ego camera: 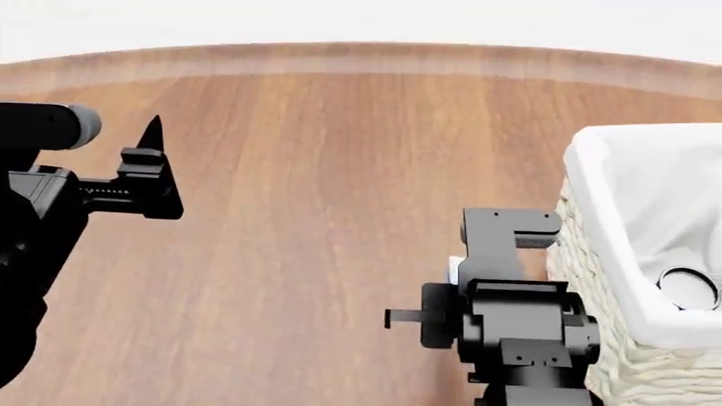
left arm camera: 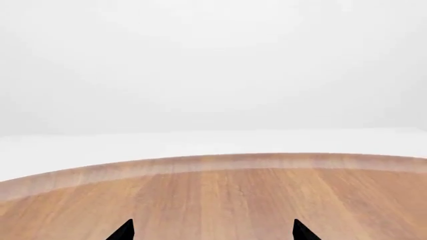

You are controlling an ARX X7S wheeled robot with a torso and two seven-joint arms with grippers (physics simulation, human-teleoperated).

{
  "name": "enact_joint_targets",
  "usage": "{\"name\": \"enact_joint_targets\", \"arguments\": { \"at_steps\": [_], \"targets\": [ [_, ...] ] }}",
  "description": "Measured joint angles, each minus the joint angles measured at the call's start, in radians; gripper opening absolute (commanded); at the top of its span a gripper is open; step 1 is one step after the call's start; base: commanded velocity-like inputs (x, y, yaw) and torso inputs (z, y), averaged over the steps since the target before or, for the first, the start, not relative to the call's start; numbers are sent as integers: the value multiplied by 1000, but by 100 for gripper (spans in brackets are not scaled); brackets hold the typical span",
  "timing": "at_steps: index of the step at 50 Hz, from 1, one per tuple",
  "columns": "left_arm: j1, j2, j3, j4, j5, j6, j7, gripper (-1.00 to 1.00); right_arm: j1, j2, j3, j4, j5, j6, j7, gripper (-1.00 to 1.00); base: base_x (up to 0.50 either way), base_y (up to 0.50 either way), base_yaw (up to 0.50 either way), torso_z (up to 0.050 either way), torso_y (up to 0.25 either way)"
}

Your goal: Pick up the alphabet soup and the cream cheese box, and put them in the basket.

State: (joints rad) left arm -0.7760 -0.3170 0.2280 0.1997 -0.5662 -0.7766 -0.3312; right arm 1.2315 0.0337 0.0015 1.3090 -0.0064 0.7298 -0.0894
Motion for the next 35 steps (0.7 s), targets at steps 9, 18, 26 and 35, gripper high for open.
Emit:
{"name": "enact_joint_targets", "arguments": {
  "at_steps": [9, 18, 26, 35],
  "targets": [
    [-1, -3, -2, 5, -8, -4, -1, 100, 10, -5, -16, 0, 3, -11, -26, -100, 0, 0, 0, 0, 250],
    [-4, -7, -3, 7, -13, -5, -1, 100, 25, -12, -36, 0, 7, -34, -67, -100, 0, 0, 0, 0, 250],
    [-3, -7, -3, 5, -15, -3, -5, 100, 39, -17, -56, 0, 6, -61, -100, -100, 0, 0, 0, 0, 151],
    [0, -8, 1, -1, -9, 8, -7, 100, 95, -12, -72, 0, 14, -107, -119, -100, 0, 0, 0, 0, 0]
  ]
}}
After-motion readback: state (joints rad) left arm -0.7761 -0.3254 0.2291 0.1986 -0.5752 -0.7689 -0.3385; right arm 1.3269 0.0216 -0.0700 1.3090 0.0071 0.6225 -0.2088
